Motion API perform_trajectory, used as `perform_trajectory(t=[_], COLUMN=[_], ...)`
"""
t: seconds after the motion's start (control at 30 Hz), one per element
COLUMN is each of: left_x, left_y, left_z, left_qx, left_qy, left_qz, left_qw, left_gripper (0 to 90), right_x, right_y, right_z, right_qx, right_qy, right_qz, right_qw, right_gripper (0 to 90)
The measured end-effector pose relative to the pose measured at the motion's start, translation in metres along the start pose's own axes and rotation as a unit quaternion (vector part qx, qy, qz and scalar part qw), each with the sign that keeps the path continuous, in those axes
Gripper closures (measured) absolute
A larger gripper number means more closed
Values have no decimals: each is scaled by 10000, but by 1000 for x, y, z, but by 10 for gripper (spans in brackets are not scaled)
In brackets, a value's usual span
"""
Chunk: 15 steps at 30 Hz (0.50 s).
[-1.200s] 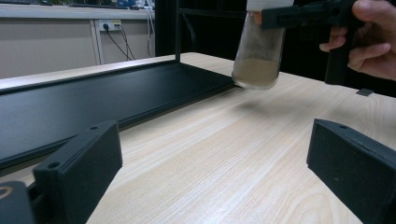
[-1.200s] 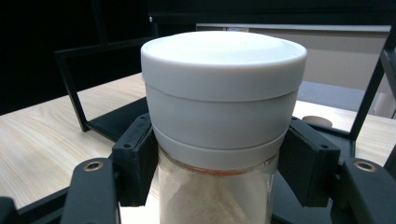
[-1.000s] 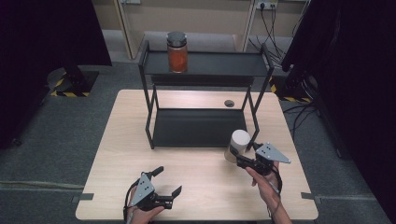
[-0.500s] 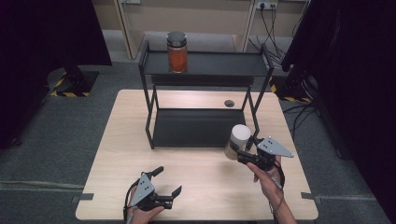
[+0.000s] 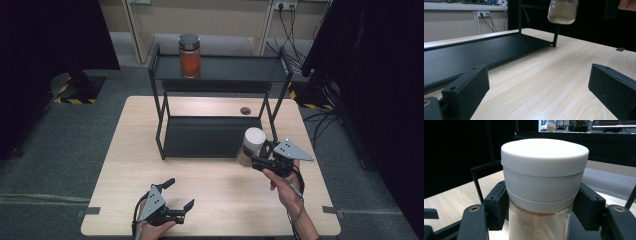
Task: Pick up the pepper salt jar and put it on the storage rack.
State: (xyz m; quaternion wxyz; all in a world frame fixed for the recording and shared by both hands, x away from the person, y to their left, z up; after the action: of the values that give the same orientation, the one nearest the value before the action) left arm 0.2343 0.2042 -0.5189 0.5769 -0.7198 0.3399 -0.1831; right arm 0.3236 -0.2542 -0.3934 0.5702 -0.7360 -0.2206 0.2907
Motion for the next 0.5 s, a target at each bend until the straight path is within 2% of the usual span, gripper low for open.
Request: perform_trajectory(t=[0.5], left_x=[0], left_y=[0], left_z=[0], left_qx=[13], left_qy=[-5], left_qz=[1], left_qw=[10000], left_gripper=[26], right_x=[6], right_y=[-30], right_z=[-5], right_qx=[-112], right_qy=[-141], right_qz=[-29], right_qw=[9998], right_gripper=[356])
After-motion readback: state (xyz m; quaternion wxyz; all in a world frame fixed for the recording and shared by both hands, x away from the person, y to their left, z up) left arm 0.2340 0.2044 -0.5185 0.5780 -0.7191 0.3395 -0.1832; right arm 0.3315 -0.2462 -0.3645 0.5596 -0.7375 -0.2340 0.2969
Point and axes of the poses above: each handheld gripper's, and its own axes: x roughly forward along the jaws, y roughly out of its underside, z roughly to its left, the point moved 7 cm from there along x, roughly forward along the jaws, and after that the axes turned 12 degrees about -x, right-handed, at the moved point
